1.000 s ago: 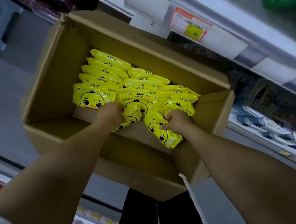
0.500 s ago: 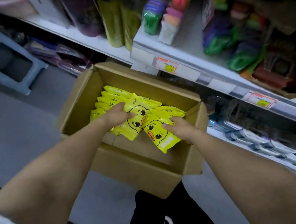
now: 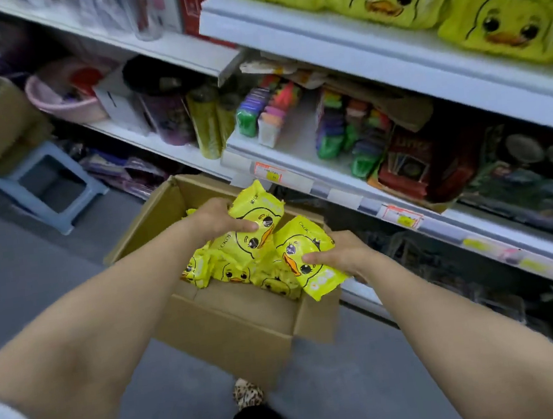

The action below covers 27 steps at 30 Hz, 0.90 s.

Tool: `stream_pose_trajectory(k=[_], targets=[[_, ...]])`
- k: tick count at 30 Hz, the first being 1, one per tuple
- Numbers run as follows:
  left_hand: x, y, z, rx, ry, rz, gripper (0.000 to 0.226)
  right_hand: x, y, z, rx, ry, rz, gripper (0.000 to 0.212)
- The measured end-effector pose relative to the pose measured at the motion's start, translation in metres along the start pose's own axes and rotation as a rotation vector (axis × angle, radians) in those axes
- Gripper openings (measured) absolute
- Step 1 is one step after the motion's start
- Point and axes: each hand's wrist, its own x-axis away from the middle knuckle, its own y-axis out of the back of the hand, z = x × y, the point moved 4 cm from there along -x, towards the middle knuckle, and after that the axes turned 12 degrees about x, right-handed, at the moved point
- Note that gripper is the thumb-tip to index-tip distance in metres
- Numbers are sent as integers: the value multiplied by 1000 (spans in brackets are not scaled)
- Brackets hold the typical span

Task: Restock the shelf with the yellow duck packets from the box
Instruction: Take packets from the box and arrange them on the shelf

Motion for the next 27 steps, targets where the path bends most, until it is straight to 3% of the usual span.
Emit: stream_pose_trajectory(k=[2, 4, 8, 11, 16, 21, 24, 27], targets=[[15, -23, -19, -12, -30, 19, 36, 24, 24, -19, 6, 22, -18, 32], [32, -51, -40, -35, -49, 26, 28, 50, 49, -43, -4, 47, -18, 23], [65, -119, -92, -146, -85, 53, 56, 113, 107, -91, -11, 92, -54, 19], [96, -171, -150, -234, -182, 92, 35, 153, 153, -125, 7, 108, -133, 21], [140, -249, -243, -232, -303, 151, 30, 220, 230, -173, -17, 138, -239, 27], [173, -314, -317, -290, -394, 212, 34, 284, 292, -206, -9, 188, -355, 20], [180, -349, -364, -379, -481, 216, 51, 309, 319, -226, -36, 190, -413, 27], [181, -384, -405, -411, -550, 279, 26, 326, 345, -252, -72, 164, -459, 28]])
